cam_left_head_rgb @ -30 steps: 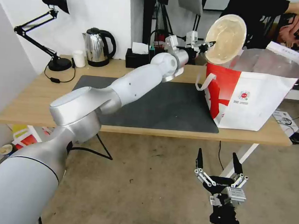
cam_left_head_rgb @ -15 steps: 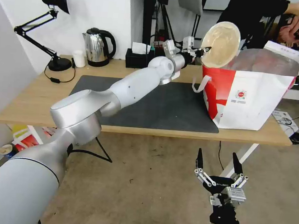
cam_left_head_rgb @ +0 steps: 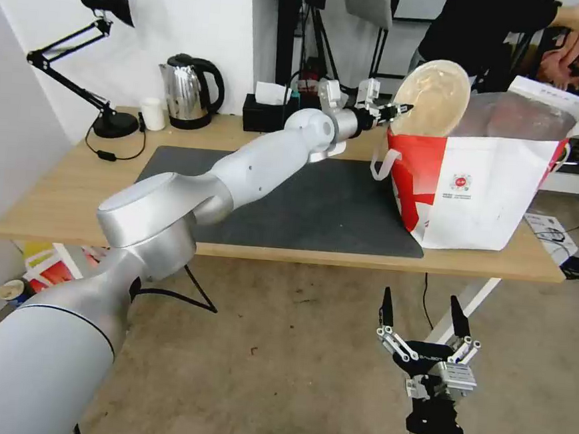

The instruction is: Pick up the trash from the table and place it into the takeout bag.

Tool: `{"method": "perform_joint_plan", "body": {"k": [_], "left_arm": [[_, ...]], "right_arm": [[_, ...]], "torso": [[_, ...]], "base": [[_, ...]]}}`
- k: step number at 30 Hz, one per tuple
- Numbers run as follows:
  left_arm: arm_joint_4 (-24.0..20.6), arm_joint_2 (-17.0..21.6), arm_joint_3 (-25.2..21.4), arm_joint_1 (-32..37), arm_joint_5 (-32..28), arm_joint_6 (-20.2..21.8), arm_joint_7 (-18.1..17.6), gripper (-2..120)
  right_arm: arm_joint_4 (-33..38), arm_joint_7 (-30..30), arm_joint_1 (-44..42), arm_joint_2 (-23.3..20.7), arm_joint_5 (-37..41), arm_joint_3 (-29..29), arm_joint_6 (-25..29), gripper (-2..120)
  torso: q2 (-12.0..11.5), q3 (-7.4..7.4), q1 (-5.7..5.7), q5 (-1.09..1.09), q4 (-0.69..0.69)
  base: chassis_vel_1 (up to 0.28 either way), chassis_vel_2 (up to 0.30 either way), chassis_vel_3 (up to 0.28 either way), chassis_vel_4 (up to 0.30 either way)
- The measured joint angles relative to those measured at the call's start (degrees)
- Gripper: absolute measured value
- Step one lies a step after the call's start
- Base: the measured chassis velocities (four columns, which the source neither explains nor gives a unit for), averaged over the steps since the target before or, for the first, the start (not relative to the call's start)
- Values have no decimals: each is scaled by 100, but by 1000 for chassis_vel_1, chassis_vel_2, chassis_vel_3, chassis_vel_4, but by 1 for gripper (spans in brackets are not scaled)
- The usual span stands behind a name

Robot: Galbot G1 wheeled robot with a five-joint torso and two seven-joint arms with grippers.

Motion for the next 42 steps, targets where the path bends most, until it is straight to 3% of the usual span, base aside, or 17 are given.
{"method": "perform_joint_plan", "body": {"k": [17, 20, 23, 27, 30, 35, 38, 41, 42], "left_arm": [[175, 1, 71, -139, 574, 624, 284, 4], [197, 2, 80, -139, 632, 631, 359, 11], [219, 2, 93, -140, 666, 607, 450, 28], [227, 2, 110, -155, 667, 597, 459, 36], [228, 2, 127, -167, 668, 578, 456, 53], [226, 1, 131, -167, 692, 564, 448, 67], [206, 2, 99, -168, 661, 559, 438, 81], [203, 2, 93, -169, 652, 559, 436, 83], [136, 3, 2, -199, 510, 541, 410, 93]], "right_arm": [[0, 0, 0, 0, 0, 0, 0, 100], [0, 0, 0, 0, 0, 0, 0, 100], [0, 0, 0, 0, 0, 0, 0, 100], [0, 0, 0, 0, 0, 0, 0, 100], [0, 0, 0, 0, 0, 0, 0, 100], [0, 0, 0, 0, 0, 0, 0, 100], [0, 0, 0, 0, 0, 0, 0, 100], [0, 0, 0, 0, 0, 0, 0, 100], [0, 0, 0, 0, 0, 0, 0, 100]], "torso": [[0, 0, 0, 0, 0], [0, 0, 0, 0, 0], [0, 0, 0, 0, 0], [0, 0, 0, 0, 0], [0, 0, 0, 0, 0], [0, 0, 0, 0, 0], [0, 0, 0, 0, 0], [0, 0, 0, 0, 0], [0, 0, 0, 0, 0]], "base": [[0, 0, 0, 0], [0, 0, 0, 0], [0, 0, 0, 0], [0, 0, 0, 0], [0, 0, 0, 0], [0, 0, 0, 0], [0, 0, 0, 0], [0, 0, 0, 0], [0, 0, 0, 0]]}}
